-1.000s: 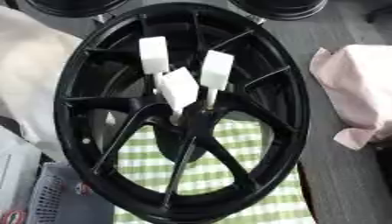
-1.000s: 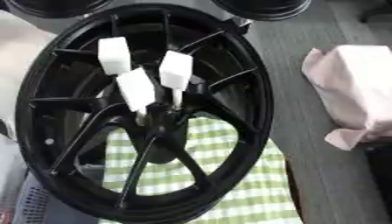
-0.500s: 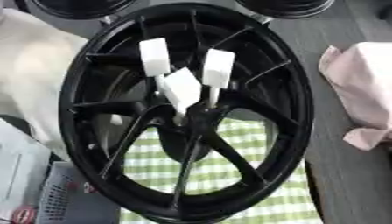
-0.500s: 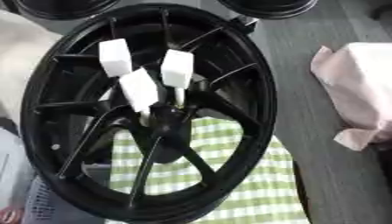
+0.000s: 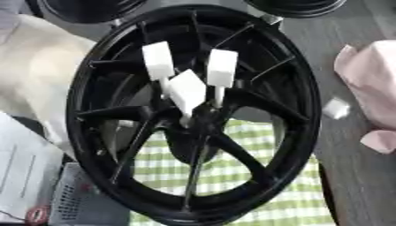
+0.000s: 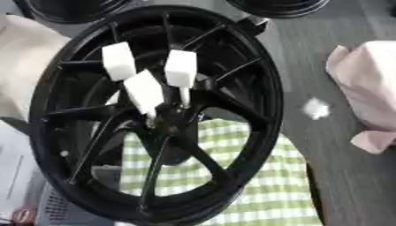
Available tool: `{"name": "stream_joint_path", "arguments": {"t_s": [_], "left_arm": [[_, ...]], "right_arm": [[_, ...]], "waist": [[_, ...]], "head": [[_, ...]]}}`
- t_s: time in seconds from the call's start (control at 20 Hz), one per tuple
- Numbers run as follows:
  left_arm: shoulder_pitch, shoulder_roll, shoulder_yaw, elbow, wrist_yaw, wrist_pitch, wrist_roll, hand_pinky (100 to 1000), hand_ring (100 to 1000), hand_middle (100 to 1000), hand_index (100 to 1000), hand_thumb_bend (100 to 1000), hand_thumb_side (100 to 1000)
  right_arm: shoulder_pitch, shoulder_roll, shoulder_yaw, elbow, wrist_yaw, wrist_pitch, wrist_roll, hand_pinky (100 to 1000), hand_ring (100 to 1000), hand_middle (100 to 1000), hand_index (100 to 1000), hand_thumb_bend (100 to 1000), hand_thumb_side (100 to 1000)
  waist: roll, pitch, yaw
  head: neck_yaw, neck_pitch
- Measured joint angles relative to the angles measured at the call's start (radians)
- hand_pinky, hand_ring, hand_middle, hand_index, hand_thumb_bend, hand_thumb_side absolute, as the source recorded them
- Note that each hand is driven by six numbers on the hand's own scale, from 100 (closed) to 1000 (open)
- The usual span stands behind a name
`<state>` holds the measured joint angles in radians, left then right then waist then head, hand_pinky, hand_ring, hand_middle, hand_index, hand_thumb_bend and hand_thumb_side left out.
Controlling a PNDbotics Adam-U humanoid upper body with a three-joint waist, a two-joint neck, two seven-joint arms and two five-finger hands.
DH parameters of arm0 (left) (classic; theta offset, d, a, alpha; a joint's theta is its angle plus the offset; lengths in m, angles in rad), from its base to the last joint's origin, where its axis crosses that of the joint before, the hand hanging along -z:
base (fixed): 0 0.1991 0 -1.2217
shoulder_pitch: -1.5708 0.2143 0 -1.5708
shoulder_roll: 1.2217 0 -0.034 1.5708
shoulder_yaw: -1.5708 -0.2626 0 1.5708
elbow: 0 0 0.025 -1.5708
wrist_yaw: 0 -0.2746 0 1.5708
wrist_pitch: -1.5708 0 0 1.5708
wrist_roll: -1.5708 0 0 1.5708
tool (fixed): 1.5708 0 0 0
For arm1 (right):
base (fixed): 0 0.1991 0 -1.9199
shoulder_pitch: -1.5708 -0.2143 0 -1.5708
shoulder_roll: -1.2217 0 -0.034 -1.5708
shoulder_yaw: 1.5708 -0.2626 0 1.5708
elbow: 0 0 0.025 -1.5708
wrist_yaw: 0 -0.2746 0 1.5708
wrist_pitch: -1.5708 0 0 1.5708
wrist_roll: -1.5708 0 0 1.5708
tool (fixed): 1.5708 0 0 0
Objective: Pull the pin out of the wheel hub.
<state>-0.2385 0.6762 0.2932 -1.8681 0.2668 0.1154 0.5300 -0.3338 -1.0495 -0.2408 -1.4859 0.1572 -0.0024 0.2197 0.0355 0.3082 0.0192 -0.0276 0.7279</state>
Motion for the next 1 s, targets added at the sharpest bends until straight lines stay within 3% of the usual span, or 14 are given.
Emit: {"name": "stream_joint_path", "arguments": {"t_s": [0.15, 0.2, 0.4, 0.6, 0.85, 1.0], "left_arm": [[0.000, 0.000, 0.000, 0.002, 0.000, 0.000, 0.000, 760, 773, 692, 819, 903, 642], [0.000, 0.000, 0.000, 0.002, 0.000, 0.000, 0.000, 760, 773, 692, 819, 903, 642], [-0.006, -0.001, 0.000, 0.001, 0.000, 0.000, 0.000, 759, 773, 691, 819, 903, 641], [-0.021, -0.007, -0.005, 0.001, 0.001, 0.002, -0.007, 759, 773, 691, 819, 903, 642], [-0.027, -0.010, -0.008, 0.001, 0.003, 0.003, -0.013, 758, 772, 690, 818, 902, 641], [-0.054, -0.028, -0.027, -0.005, 0.006, 0.005, -0.029, 757, 772, 690, 819, 903, 641]], "right_arm": [[-0.001, 0.008, -0.006, -0.002, -0.005, -0.007, -0.010, 866, 848, 853, 877, 613, 370], [-0.005, 0.009, -0.006, -0.003, -0.014, -0.008, -0.023, 847, 799, 788, 834, 575, 390], [-0.051, 0.025, 0.007, -0.041, -0.114, 0.004, -0.128, 825, 738, 707, 783, 384, 432], [-0.115, 0.044, 0.068, -0.129, -0.216, 0.035, -0.203, 822, 730, 695, 776, 364, 428], [-0.132, 0.053, 0.101, -0.182, -0.246, 0.067, -0.232, 820, 719, 671, 762, 327, 406], [-0.184, 0.091, 0.126, -0.221, -0.275, 0.064, -0.258, 817, 714, 665, 759, 335, 380]], "waist": [[0.002, -0.001, 0.000], [0.002, -0.001, 0.000], [0.001, -0.001, 0.007], [-0.001, -0.001, 0.016], [-0.001, -0.001, 0.019], [0.001, -0.001, 0.050]], "head": [[0.000, 0.000], [0.000, 0.000], [-0.004, 0.000], [-0.016, 0.000], [-0.022, 0.000], [-0.036, -0.005]]}}
